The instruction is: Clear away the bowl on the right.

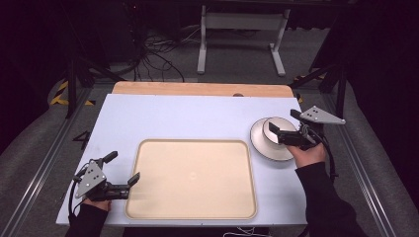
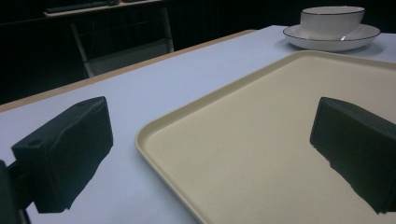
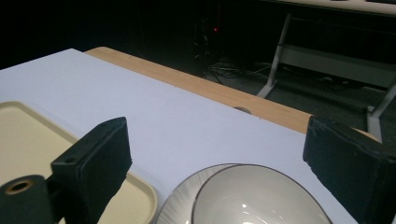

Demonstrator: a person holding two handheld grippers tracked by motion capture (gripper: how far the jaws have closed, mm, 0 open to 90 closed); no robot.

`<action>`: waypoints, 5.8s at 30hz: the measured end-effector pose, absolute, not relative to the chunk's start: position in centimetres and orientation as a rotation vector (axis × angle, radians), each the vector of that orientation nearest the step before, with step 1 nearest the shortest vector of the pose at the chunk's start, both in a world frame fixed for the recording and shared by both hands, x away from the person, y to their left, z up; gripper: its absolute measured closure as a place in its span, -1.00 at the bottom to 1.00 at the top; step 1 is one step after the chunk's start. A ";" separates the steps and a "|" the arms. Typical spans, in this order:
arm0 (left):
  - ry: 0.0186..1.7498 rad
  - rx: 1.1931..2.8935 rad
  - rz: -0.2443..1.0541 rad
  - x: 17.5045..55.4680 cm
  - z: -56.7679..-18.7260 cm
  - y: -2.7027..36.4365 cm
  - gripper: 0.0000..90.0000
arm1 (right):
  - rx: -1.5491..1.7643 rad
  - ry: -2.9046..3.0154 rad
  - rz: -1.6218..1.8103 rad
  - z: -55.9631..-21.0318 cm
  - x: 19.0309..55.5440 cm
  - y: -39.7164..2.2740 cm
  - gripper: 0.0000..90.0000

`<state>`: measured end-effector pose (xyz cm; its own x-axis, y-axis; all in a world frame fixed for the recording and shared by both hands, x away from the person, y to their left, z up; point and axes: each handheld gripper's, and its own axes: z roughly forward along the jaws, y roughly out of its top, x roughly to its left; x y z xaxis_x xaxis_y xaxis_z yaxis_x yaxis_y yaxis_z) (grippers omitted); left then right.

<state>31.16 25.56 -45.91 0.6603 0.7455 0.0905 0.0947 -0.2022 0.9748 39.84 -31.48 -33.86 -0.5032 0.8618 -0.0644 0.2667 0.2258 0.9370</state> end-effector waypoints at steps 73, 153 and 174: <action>0.691 1.692 0.686 31.1 -45.9 25.5 -1.00 | 1.621 2.340 0.545 -36.9 50.6 -35.5 0.14; 0.693 1.705 0.687 31.1 -45.9 25.6 -1.00 | 1.710 2.454 0.508 -31.3 49.3 -34.9 0.85; 0.692 1.703 0.687 31.2 -45.9 25.5 -1.00 | 1.558 2.560 0.551 -29.6 47.7 -30.2 0.85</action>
<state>31.15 25.54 -45.88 0.6588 0.7465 0.0939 0.0990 -0.2097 0.9727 47.66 -30.16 -29.56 -0.4741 0.8742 0.1052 0.8400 0.4133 0.3515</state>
